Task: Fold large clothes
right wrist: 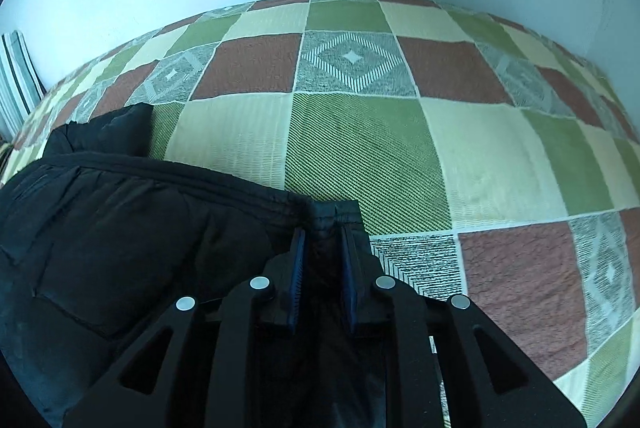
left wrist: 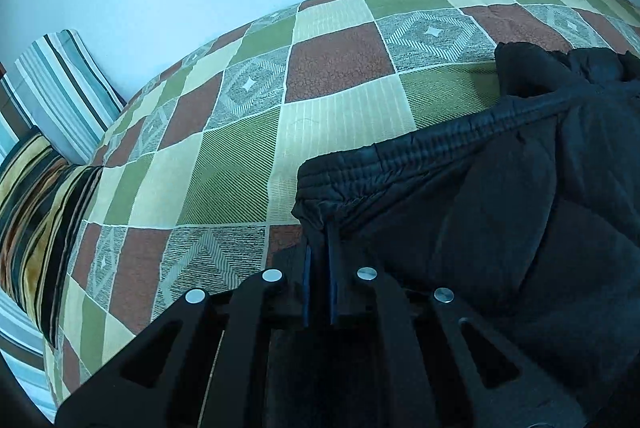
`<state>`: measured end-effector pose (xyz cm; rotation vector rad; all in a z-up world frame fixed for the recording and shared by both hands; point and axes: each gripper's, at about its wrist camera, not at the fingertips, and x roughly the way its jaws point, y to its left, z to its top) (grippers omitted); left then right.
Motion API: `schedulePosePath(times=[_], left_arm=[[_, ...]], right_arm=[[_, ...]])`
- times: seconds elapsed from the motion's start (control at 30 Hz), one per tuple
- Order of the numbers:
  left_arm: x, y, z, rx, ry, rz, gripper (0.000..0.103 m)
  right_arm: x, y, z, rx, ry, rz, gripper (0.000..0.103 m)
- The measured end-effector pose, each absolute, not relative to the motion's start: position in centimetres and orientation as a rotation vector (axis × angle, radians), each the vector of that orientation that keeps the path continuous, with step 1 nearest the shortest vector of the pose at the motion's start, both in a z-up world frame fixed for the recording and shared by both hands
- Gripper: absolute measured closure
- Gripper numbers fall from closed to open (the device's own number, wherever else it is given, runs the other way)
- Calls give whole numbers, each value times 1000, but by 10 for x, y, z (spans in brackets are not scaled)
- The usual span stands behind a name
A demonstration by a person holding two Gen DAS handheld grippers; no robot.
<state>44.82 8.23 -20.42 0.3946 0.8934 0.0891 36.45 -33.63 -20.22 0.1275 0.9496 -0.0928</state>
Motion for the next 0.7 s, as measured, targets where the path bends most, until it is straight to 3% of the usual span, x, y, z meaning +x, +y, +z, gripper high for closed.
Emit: schedulePosePath(times=[0.33,0.43,0.5,0.57,0.7], left_arm=[[447,79,-211,393,868,108,96],[446,81,-199,381,864,106,91],[443,86,-192,361,865,115,75],[437,95,-182,318,863,122,62],[423,107,-162,270,859,136,58]], right_arm=[[363,-340,-204,154,913,-91,85],[362,-341,-194,155,910,-95,76],[359,-341,-188,133,909,-132,52],[353,-345,-181,141,890,-162,41],[339,-352,-162,184,863,-209,40]])
